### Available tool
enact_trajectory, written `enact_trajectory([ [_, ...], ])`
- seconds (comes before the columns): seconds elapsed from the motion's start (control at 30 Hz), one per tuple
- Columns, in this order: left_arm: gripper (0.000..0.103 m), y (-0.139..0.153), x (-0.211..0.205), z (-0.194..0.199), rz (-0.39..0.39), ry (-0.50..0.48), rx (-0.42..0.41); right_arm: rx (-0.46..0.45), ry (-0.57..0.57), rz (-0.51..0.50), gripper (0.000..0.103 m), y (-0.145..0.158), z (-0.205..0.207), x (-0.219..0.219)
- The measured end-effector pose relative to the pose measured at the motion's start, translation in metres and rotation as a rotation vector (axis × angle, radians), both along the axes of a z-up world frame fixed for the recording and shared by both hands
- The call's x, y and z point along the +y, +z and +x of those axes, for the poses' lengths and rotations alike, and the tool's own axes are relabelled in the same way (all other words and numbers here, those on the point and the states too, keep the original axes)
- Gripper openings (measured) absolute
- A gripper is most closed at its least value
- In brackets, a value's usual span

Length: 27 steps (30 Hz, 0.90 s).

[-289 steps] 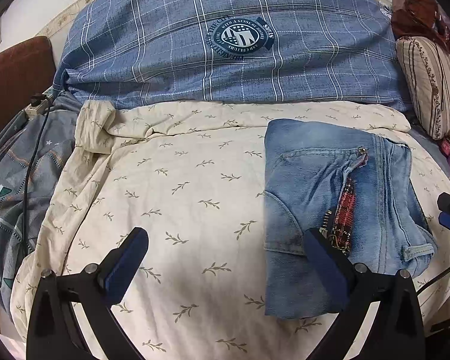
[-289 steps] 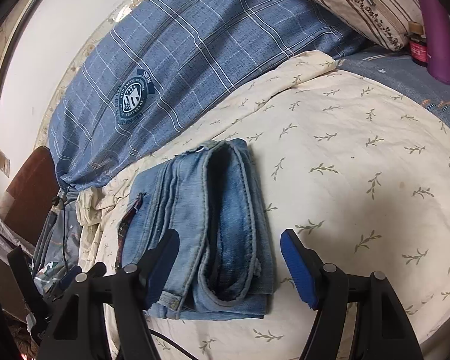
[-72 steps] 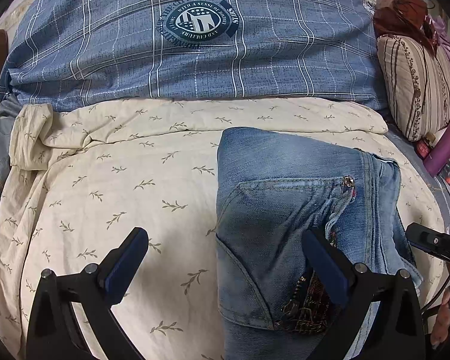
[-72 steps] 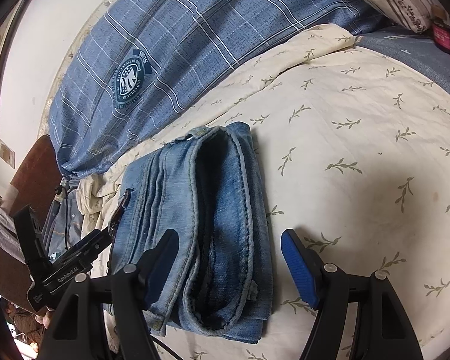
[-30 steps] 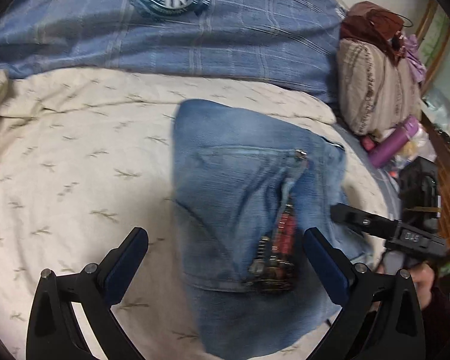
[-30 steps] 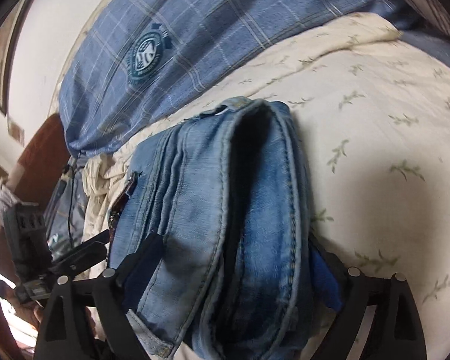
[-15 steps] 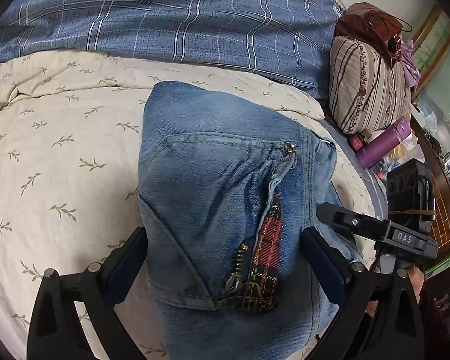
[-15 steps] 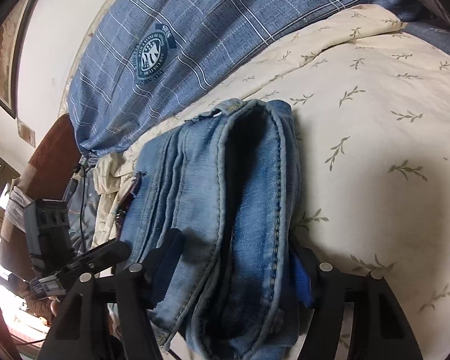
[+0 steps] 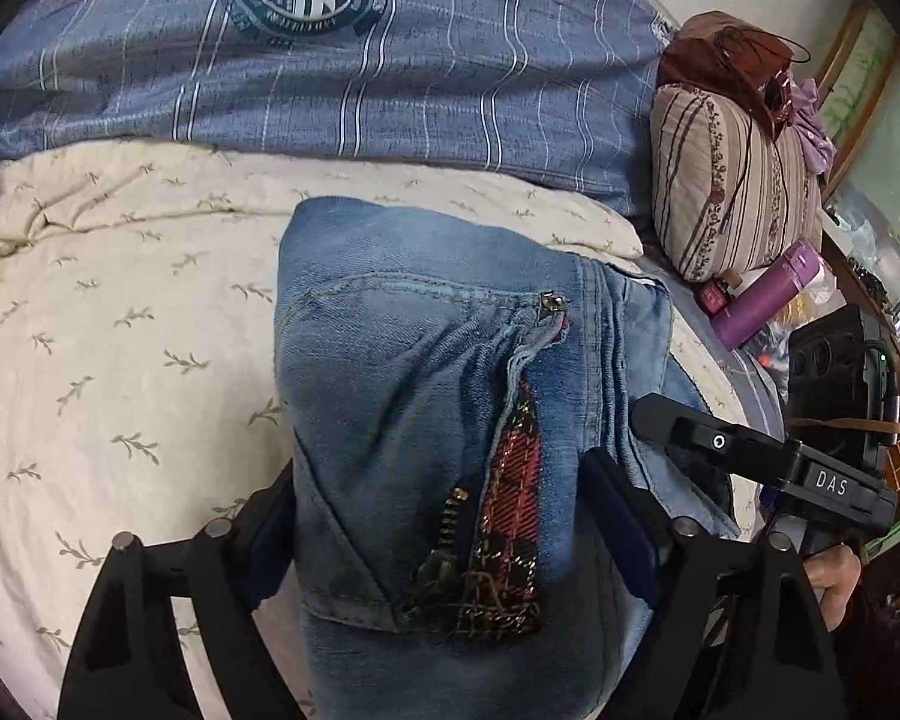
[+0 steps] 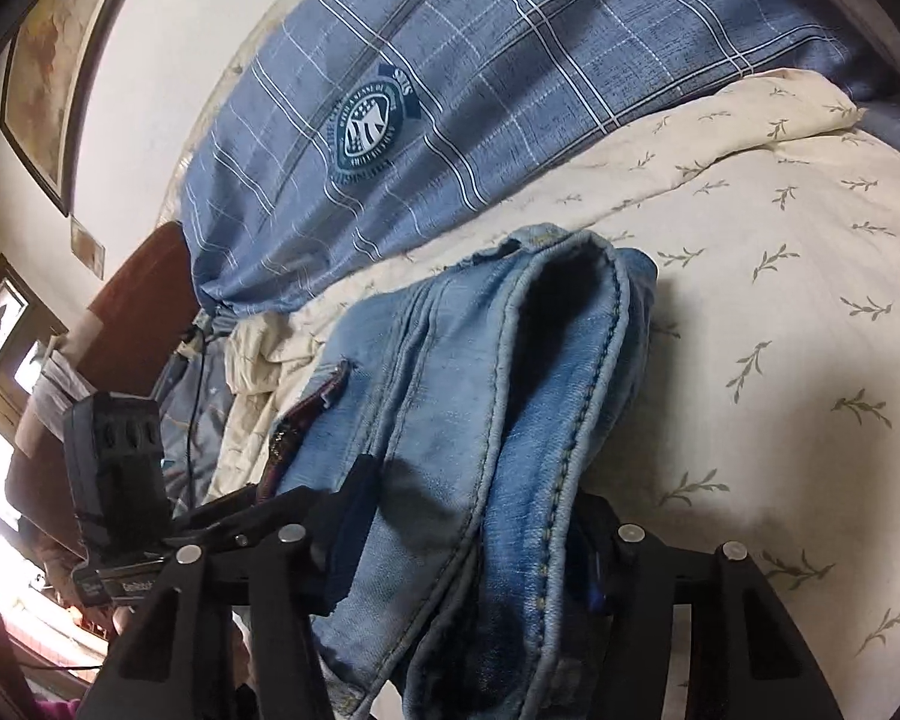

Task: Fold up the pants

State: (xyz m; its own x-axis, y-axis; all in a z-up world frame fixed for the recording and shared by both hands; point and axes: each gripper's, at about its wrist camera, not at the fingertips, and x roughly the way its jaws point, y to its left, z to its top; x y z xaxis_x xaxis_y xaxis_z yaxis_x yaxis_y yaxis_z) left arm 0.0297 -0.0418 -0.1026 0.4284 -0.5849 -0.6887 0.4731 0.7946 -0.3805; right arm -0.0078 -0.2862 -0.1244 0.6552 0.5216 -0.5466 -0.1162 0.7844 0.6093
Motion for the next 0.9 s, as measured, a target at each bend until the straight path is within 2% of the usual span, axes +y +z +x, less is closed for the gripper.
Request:
enact_trajectory([
  [0.13, 0.084, 0.004, -0.001, -0.006, 0.038, 0.007, -0.033, -0.017, 0.001, -0.036, 0.059, 0.005, -0.001, 0.006],
  [0.37, 0.084, 0.021, 0.004, -0.024, 0.074, 0.037, -0.126, -0.055, 0.04, -0.035, 0.058, 0.013, -0.005, 0.019],
  [0.53, 0.084, 0.028, 0.017, -0.03, 0.059, 0.075, -0.134, -0.087, 0.064, -0.031, 0.058, 0.019, -0.007, 0.029],
  [0.67, 0.084, 0.031, 0.02, -0.038, 0.09, 0.104, -0.159, -0.111, 0.073, -0.031, 0.058, 0.024, -0.008, 0.036],
  [0.9, 0.084, 0.027, 0.03, -0.033, 0.125, 0.142, -0.132, -0.085, 0.084, -0.042, 0.058, 0.02, 0.001, 0.052],
])
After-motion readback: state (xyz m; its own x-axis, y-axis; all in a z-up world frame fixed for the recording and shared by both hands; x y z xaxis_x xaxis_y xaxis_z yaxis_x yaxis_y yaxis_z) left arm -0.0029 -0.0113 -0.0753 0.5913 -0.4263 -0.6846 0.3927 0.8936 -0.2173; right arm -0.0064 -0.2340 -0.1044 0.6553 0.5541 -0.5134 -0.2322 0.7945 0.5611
